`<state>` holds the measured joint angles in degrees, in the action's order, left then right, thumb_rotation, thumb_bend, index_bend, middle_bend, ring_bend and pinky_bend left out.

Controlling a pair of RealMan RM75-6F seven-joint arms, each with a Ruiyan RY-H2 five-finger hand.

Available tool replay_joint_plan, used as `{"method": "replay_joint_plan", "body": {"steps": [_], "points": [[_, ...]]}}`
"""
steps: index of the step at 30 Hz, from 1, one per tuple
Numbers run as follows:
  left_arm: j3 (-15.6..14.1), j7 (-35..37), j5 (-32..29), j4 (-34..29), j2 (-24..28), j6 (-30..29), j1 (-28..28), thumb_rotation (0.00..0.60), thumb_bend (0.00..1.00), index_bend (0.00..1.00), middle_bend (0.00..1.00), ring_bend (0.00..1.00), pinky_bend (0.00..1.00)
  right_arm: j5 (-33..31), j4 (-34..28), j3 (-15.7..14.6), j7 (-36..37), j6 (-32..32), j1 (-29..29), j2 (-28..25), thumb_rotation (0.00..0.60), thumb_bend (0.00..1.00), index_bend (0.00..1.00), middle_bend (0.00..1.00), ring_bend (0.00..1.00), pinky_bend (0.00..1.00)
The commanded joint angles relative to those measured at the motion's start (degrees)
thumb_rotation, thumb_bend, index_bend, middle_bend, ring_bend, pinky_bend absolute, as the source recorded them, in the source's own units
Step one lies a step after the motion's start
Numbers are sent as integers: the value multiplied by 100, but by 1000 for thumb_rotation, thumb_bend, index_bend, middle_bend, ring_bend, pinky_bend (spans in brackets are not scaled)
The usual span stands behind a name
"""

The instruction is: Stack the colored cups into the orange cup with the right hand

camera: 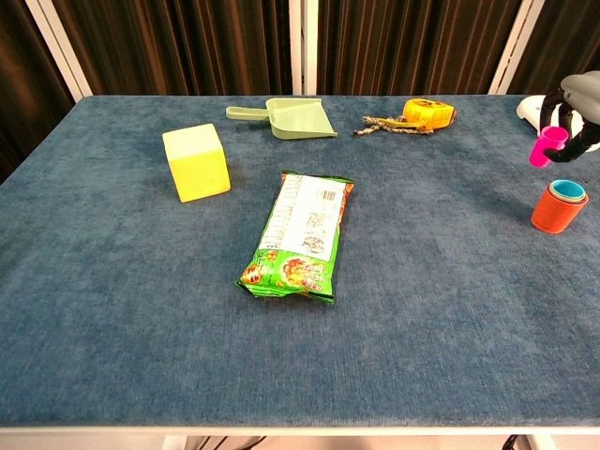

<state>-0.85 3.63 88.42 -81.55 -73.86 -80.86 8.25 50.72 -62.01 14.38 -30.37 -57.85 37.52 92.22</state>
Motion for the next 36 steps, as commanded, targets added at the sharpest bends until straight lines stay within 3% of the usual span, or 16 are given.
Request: {"method": "replay_joint_plan", "body": {"steps": [1, 5, 12, 19, 36], "points": [[1, -9, 8, -3, -4, -6, 2, 600, 80, 89, 43, 0, 0, 324, -1126, 23, 90, -482, -249, -665, 600, 297, 563, 538, 201, 0], [-3, -38, 31, -17, -18, -23, 2, 600, 80, 89, 43, 0, 0, 486, -2217, -81, -9, -729, -480, -1303, 600, 297, 571, 543, 201, 0], [-7, -84, 59, -43, -43, -70, -13, 600, 81, 88, 43, 0, 0, 504, -3243, -436, -536, -873, -687, -1918, 600, 298, 585, 554, 206, 0], [-18, -142, 83, -105, -20, -125, -39, 600, 80, 89, 43, 0, 0, 156, -3429, -581, -868, -728, -637, -1996, 600, 298, 586, 556, 206, 0], [-8, -79, 54, -58, -24, -76, -27, 600, 80, 89, 43, 0, 0, -26, -3363, -736, -1021, -665, -492, -1751, 600, 296, 586, 556, 206, 0]]}}
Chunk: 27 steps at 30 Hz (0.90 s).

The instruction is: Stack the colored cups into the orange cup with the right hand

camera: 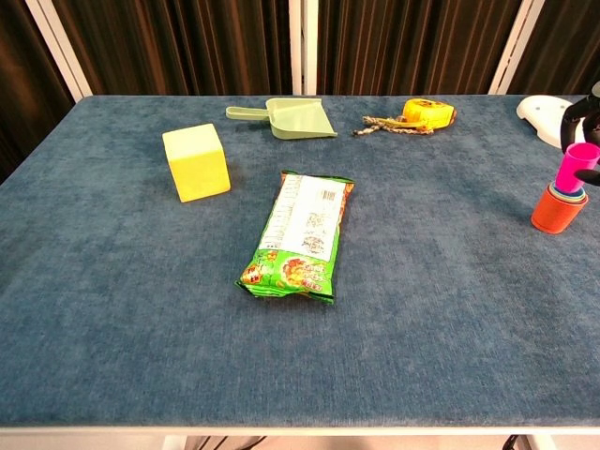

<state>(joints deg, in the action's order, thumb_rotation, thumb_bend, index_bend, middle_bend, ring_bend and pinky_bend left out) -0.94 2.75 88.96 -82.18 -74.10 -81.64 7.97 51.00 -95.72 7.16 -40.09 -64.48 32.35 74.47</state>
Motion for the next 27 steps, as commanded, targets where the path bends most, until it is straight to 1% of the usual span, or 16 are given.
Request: {"method": "replay_joint_plan", "body": {"steps": [1, 4, 5, 7, 9, 12, 14, 17, 20, 22, 23, 25, 26, 27], "points": [[1, 13, 0, 11, -2, 1, 1, 600, 80, 89, 43, 0, 0, -80, 14, -20, -65, 3, 34, 34, 600, 295, 586, 556, 206, 0], [2, 28, -6, 19, -2, 4, 0, 600, 80, 89, 43, 0, 0, -135, 45, -44, -73, 51, 63, 66, 600, 278, 586, 548, 201, 0], [3, 32, -6, 22, -1, 2, -1, 600, 80, 89, 43, 0, 0, -159, 53, -53, -75, 73, 75, 69, 600, 265, 568, 533, 196, 0], [3, 37, -5, 20, 4, 3, -1, 600, 80, 89, 43, 0, 0, -205, 55, -75, -92, 129, 97, 56, 600, 225, 490, 494, 170, 0], [5, 40, -6, 19, 9, 2, 1, 600, 80, 89, 43, 0, 0, -303, 12, -89, -109, 232, 135, -4, 600, 139, 340, 434, 111, 0], [7, 48, -3, 18, 14, -5, -1, 600, 80, 89, 43, 0, 0, -279, -61, -53, 17, 235, 142, -97, 600, 77, 194, 347, 53, 0], [7, 46, -4, 14, 16, -4, -1, 600, 80, 88, 43, 0, 0, -162, -153, -29, 136, 125, 97, -169, 600, 65, 156, 315, 31, 0], [14, 34, 1, -9, 23, 1, 10, 600, 80, 89, 43, 0, 0, 114, -496, 8, 401, -204, -79, -441, 600, 61, 139, 298, 22, 0], [27, -6, 20, -55, 47, -3, 30, 600, 80, 89, 43, 0, 0, 538, -917, -63, 730, -644, -403, -845, 600, 61, 138, 295, 22, 0], [35, -30, 25, -92, 71, 1, 42, 600, 80, 89, 43, 0, 0, 1065, -1106, -236, 1082, -1027, -738, -1103, 600, 60, 137, 284, 21, 0], [39, -39, 22, -106, 79, 9, 49, 600, 80, 89, 43, 0, 0, 1358, -1108, -350, 1293, -1179, -898, -1181, 600, 60, 122, 259, 15, 0], [45, -62, 15, -139, 96, 29, 63, 600, 80, 89, 43, 0, 0, 2081, -873, -698, 1828, -1498, -1284, -1275, 600, 59, 67, 197, 5, 0], [49, -71, 16, -149, 99, 35, 71, 600, 81, 89, 43, 0, 0, 2335, -697, -840, 2039, -1565, -1407, -1284, 600, 59, 23, 127, 0, 0], [54, -83, 18, -157, 100, 44, 81, 600, 81, 89, 43, 0, 0, 2617, -417, -1031, 2346, -1597, -1555, -1285, 600, 57, 5, 76, 0, 0]]}}
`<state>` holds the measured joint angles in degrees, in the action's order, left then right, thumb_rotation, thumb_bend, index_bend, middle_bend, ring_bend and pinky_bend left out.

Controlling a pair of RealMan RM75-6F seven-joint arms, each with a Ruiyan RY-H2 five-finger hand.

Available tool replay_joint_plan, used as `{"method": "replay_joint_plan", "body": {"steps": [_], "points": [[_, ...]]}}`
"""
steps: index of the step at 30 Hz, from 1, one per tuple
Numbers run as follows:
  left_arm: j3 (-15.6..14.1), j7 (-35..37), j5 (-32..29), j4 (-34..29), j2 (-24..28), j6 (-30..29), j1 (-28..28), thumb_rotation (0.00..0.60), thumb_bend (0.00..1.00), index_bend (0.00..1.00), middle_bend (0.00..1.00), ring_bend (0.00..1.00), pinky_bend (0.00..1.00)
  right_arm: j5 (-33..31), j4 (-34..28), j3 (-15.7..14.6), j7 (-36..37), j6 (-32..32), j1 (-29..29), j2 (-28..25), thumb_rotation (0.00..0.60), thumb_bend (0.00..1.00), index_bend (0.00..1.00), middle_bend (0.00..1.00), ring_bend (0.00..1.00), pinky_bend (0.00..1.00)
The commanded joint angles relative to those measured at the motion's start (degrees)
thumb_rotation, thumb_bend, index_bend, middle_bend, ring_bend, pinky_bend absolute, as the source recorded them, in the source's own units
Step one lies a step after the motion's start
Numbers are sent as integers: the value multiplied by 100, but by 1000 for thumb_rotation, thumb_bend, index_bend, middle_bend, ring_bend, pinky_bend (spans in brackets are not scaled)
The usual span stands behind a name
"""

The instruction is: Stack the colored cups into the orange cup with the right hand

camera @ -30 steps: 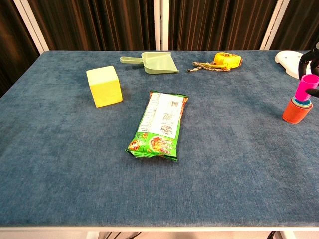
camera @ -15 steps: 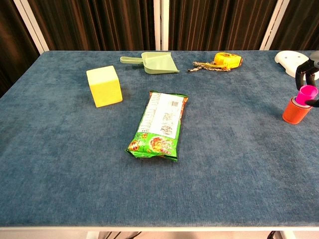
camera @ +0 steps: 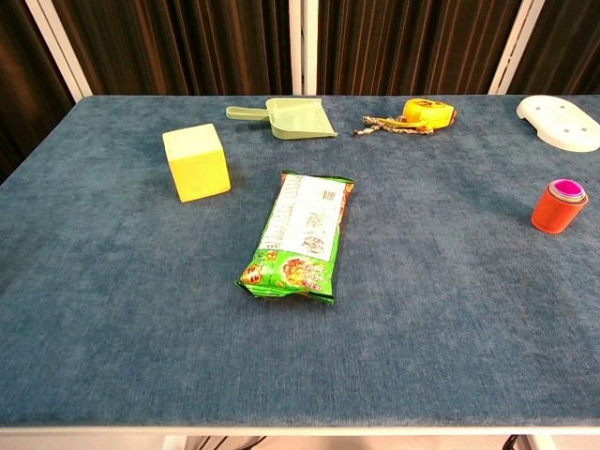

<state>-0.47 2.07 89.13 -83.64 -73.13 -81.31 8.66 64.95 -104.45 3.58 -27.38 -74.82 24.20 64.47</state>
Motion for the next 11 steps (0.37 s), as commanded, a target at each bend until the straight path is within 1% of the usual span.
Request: {"method": "replay_joint_plan", "body": {"steps": [1, 2, 3, 6, 9, 11], "points": [[10, -22, 0, -20, 2, 16, 19, 600, 80, 89, 43, 0, 0, 1378, 679, -783, 1342, -582, -841, -264, 600, 56, 0, 43, 0, 0], [16, -27, -3, -24, 1, 21, 25, 600, 80, 89, 43, 0, 0, 1483, 900, -859, 1626, -612, -943, -219, 600, 52, 0, 10, 0, 0], [26, -35, -9, -27, -1, 28, 36, 600, 80, 89, 43, 0, 0, 1578, 1207, -923, 1971, -669, -1073, -123, 600, 49, 0, 0, 0, 0], [62, -43, -44, -25, -8, 30, 51, 600, 80, 89, 43, 0, 0, 1755, 2033, -983, 2509, -927, -1384, 248, 600, 47, 0, 0, 0, 0], [97, -53, -77, -1, -25, 29, 64, 600, 81, 88, 43, 0, 0, 1823, 2646, -927, 2679, -1220, -1633, 606, 600, 46, 0, 0, 0, 0], [118, -58, -70, 35, -55, 4, 73, 600, 80, 88, 42, 0, 0, 1932, 2908, -881, 2781, -1419, -1733, 773, 600, 46, 0, 0, 0, 0]]}}
